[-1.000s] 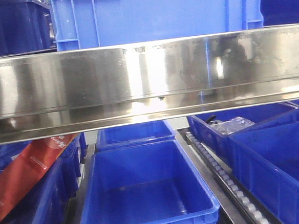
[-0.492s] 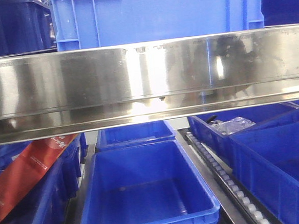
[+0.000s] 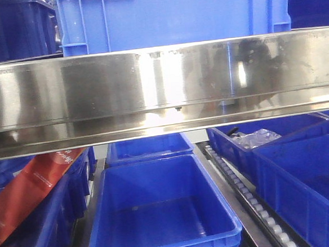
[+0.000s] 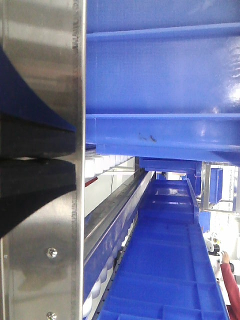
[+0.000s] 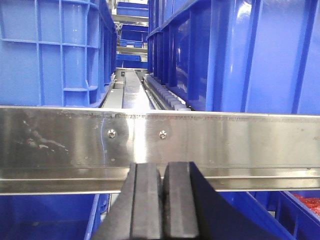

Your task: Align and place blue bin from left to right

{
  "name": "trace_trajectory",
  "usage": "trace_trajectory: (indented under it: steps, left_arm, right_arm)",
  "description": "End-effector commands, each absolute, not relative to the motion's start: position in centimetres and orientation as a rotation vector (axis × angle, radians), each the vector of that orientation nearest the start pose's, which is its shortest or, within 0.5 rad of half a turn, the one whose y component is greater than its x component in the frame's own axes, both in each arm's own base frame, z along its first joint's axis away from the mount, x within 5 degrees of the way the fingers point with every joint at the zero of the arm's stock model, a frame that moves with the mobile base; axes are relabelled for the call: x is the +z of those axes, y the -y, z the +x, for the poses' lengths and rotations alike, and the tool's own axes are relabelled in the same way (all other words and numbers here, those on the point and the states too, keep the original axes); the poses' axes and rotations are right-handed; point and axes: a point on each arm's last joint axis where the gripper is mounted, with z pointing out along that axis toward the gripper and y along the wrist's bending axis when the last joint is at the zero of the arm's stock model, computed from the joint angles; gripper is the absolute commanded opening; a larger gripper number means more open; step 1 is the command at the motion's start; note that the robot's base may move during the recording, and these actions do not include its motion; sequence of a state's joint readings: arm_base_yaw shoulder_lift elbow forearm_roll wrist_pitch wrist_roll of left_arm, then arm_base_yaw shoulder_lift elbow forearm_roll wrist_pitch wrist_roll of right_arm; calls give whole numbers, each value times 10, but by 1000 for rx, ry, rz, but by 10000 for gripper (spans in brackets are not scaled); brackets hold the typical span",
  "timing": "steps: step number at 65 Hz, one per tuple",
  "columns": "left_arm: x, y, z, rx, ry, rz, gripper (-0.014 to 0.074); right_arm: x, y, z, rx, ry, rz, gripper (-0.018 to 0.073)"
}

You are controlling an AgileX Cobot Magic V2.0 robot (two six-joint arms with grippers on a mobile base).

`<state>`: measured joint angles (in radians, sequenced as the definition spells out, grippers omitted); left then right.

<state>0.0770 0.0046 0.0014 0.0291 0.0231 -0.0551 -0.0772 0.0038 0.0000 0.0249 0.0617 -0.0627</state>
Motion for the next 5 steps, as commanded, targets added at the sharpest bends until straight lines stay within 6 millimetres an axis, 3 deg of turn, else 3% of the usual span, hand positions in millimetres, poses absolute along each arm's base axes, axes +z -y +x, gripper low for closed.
trace_trajectory:
  steps: [1, 5]
  left_arm:
    - [213, -5, 56, 41, -1488, -82, 4]
    - [213, -5, 56, 41, -1488, -82, 4]
  right_arm:
    - [210, 5, 56, -106, -1518, 23, -79]
    - [210, 5, 56, -106, -1518, 23, -79]
